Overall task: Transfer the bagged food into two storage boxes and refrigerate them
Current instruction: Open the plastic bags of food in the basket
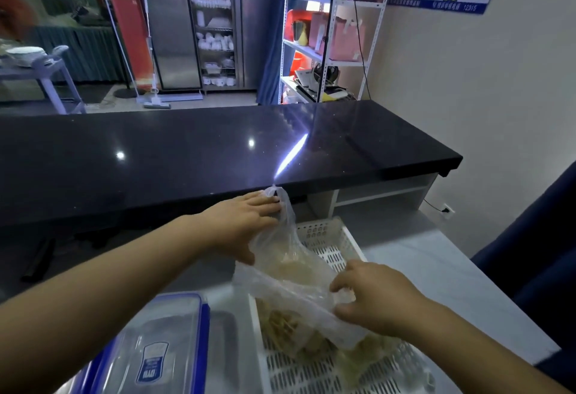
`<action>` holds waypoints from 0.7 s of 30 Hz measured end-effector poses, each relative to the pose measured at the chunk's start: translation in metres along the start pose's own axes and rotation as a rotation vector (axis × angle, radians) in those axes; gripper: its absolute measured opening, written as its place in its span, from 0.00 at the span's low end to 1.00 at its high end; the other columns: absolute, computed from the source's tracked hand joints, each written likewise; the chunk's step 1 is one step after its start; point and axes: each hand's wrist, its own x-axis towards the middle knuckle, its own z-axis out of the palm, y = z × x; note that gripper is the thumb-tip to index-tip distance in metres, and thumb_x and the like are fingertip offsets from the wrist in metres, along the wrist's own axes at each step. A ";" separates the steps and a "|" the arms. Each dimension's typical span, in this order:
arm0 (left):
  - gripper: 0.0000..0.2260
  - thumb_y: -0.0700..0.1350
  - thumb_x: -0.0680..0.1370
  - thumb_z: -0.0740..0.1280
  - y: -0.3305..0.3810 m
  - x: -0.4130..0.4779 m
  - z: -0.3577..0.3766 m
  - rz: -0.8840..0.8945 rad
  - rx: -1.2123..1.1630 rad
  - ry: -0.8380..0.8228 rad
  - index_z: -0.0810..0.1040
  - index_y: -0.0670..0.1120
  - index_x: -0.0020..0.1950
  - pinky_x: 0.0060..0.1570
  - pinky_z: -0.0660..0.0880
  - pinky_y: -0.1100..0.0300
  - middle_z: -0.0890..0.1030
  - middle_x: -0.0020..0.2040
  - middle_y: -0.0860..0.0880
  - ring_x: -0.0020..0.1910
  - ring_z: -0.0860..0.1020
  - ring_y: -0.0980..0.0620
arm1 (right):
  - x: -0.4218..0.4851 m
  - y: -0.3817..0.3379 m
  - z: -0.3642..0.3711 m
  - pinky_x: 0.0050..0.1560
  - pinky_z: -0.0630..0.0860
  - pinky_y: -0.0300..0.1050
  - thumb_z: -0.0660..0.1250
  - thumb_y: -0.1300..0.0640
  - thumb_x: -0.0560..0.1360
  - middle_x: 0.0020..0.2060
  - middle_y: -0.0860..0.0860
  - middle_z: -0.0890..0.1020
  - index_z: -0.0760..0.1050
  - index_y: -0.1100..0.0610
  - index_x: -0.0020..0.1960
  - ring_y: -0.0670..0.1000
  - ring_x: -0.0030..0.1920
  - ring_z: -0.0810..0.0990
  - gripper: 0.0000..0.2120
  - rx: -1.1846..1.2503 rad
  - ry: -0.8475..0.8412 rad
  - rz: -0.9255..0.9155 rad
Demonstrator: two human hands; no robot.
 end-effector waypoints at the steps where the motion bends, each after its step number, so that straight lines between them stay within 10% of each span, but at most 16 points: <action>1: 0.40 0.60 0.67 0.71 0.000 -0.003 0.005 -0.013 -0.012 -0.019 0.59 0.51 0.75 0.66 0.31 0.63 0.51 0.78 0.51 0.75 0.44 0.55 | 0.000 -0.001 0.001 0.48 0.75 0.46 0.64 0.38 0.67 0.54 0.45 0.74 0.73 0.45 0.60 0.50 0.51 0.76 0.23 -0.020 -0.016 0.025; 7: 0.39 0.62 0.68 0.68 -0.001 -0.024 0.038 -0.133 -0.132 -0.044 0.57 0.55 0.75 0.71 0.53 0.59 0.62 0.75 0.55 0.73 0.59 0.52 | 0.023 0.003 0.021 0.44 0.72 0.47 0.67 0.33 0.60 0.67 0.52 0.63 0.48 0.53 0.74 0.55 0.57 0.74 0.52 -0.099 -0.081 0.115; 13: 0.16 0.49 0.72 0.70 0.007 -0.046 0.053 -0.348 -0.523 -0.107 0.77 0.54 0.60 0.47 0.72 0.65 0.78 0.58 0.54 0.50 0.76 0.58 | 0.048 0.009 0.032 0.63 0.67 0.52 0.71 0.37 0.62 0.74 0.52 0.53 0.47 0.50 0.75 0.57 0.68 0.62 0.51 -0.059 0.035 0.100; 21: 0.06 0.53 0.73 0.68 0.047 -0.055 0.043 -0.032 0.082 0.729 0.80 0.53 0.46 0.68 0.61 0.43 0.83 0.48 0.51 0.60 0.74 0.48 | 0.058 -0.002 0.041 0.68 0.63 0.48 0.68 0.41 0.70 0.73 0.47 0.57 0.55 0.48 0.73 0.52 0.70 0.62 0.37 0.167 0.194 -0.051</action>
